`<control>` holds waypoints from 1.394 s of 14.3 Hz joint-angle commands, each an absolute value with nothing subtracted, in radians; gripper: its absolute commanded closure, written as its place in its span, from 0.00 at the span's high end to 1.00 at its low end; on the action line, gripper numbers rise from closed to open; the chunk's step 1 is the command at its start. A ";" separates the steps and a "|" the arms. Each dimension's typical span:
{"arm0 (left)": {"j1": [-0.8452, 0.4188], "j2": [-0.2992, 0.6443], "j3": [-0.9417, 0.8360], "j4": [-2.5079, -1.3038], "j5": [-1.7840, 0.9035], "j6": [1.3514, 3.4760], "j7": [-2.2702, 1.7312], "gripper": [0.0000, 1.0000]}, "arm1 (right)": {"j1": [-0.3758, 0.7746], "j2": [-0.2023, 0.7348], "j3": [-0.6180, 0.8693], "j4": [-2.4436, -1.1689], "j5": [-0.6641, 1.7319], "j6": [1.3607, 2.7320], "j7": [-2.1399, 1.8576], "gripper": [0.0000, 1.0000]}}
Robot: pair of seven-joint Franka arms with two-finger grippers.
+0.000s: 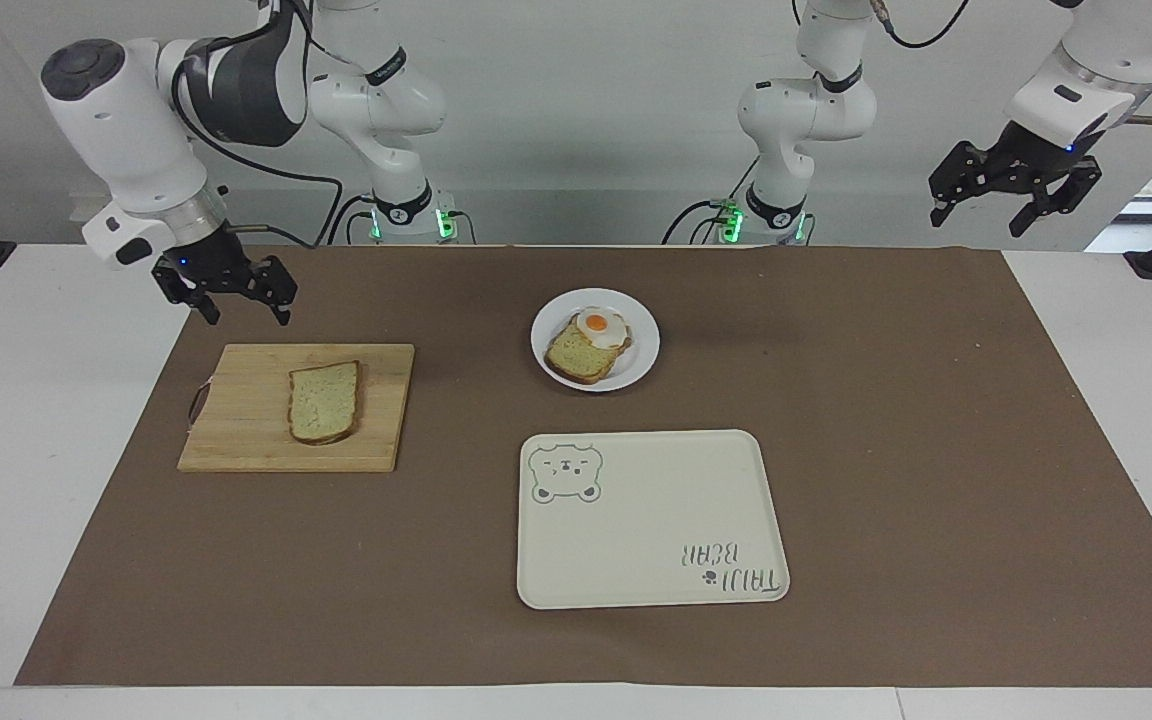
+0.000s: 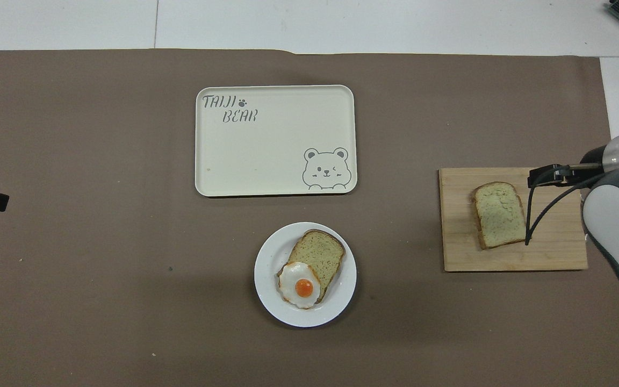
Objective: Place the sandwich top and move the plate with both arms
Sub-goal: 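Reach the right gripper down to the bread slice on the board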
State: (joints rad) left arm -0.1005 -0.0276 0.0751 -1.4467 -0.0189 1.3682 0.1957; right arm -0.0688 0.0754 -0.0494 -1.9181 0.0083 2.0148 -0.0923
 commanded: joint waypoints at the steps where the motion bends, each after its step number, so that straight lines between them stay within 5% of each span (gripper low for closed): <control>1: -0.113 -0.055 0.078 -1.480 -0.012 1.376 0.184 1.00 | -0.089 0.103 -0.040 -1.934 0.003 2.068 -0.156 1.00; 18: -0.115 -0.057 0.072 -1.483 -0.015 1.379 0.186 1.00 | -0.135 0.193 -0.040 -2.105 0.110 2.227 -0.339 1.00; 20: -0.115 -0.057 0.072 -1.485 -0.015 1.378 0.184 1.00 | -0.135 0.193 -0.040 -2.109 0.110 2.227 -0.339 0.84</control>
State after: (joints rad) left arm -0.1009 -0.0276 0.0658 -1.4476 -0.0190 1.3682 0.1957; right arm -0.1175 0.2003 -0.0499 -2.0942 0.0858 2.2100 -0.3013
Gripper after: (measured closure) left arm 0.000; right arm 0.062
